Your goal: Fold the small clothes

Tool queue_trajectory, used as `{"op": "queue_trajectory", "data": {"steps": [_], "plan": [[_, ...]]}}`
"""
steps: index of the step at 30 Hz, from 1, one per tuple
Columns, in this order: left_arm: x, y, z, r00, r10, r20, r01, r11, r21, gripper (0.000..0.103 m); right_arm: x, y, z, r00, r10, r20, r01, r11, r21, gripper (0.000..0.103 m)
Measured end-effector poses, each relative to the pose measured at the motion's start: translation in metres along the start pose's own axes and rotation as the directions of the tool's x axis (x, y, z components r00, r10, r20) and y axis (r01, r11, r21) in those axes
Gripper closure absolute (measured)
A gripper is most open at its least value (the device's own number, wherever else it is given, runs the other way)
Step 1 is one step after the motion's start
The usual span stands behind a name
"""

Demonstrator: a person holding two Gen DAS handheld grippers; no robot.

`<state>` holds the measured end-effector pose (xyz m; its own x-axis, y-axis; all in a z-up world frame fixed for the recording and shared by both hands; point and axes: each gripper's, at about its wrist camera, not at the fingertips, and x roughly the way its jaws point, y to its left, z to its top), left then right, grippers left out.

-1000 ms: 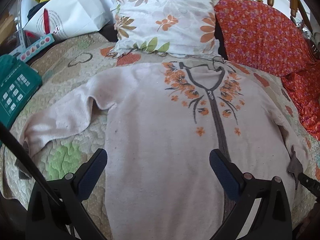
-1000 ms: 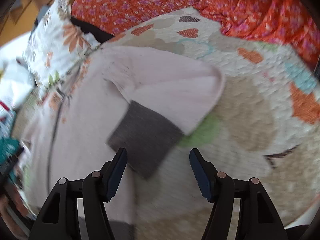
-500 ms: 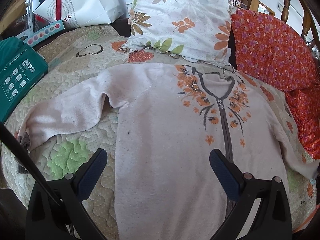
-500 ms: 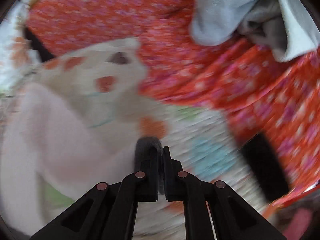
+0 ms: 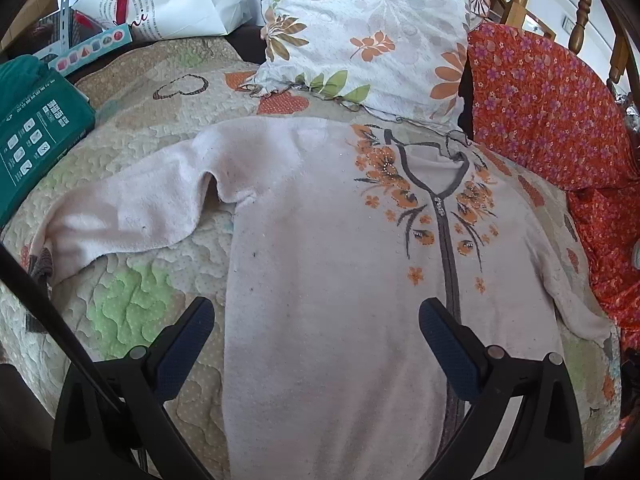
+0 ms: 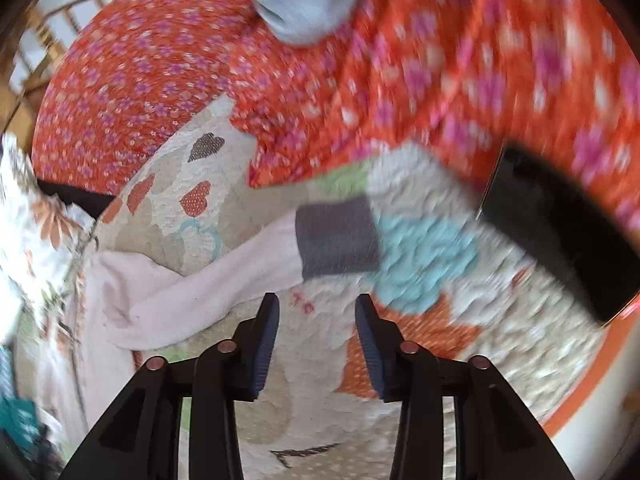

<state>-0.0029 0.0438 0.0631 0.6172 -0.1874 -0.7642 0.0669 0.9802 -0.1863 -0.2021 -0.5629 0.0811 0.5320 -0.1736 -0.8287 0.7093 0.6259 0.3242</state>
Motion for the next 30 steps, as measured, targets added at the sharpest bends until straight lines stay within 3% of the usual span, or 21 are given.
{"op": "queue_trajectory", "data": {"steps": [7, 11, 13, 15, 18, 22, 27, 30], "plan": [[0.008, 0.003, -0.007, 0.999, 0.031, -0.014, -0.03, 0.999, 0.022, 0.001, 0.062, -0.025, 0.003, 0.998, 0.051, -0.025, -0.044, 0.974, 0.221, 0.058], [0.018, 0.007, -0.009, 0.998, 0.043, -0.044, -0.043, 0.999, 0.006, 0.001, 0.072, -0.027, 0.019, 0.995, 0.092, 0.041, -0.1, 0.952, 0.289, 0.058], [0.02, 0.008, -0.008, 0.998, 0.038, -0.051, -0.039, 0.999, -0.007, 0.001, 0.072, -0.03, 0.028, 0.989, 0.134, 0.068, -0.148, 0.937, 0.315, 0.098], [0.021, 0.007, -0.008, 0.998, 0.038, -0.05, -0.038, 0.999, -0.003, 0.001, 0.067, -0.033, 0.035, 0.987, 0.141, 0.081, -0.16, 0.931, 0.327, 0.098], [0.02, 0.006, -0.003, 0.998, 0.026, -0.052, -0.026, 1.0, 0.006, 0.001, 0.033, -0.032, 0.049, 0.984, 0.082, 0.159, -0.124, 0.954, 0.271, 0.098], [0.01, 0.014, 0.01, 0.999, -0.006, -0.042, 0.004, 0.999, -0.041, 0.001, -0.015, -0.026, 0.069, 0.969, -0.059, 0.239, 0.012, 0.981, 0.195, 0.098], [-0.007, 0.038, 0.039, 1.0, -0.016, -0.01, 0.015, 0.994, -0.111, 0.001, -0.038, 0.035, 0.075, 0.969, -0.003, 0.246, -0.004, 1.0, 0.028, 0.098], [-0.031, 0.056, 0.065, 0.998, 0.005, 0.061, 0.003, 0.992, -0.123, 0.001, -0.033, 0.11, 0.068, 0.973, 0.092, 0.211, -0.07, 0.992, -0.109, 0.098]]}}
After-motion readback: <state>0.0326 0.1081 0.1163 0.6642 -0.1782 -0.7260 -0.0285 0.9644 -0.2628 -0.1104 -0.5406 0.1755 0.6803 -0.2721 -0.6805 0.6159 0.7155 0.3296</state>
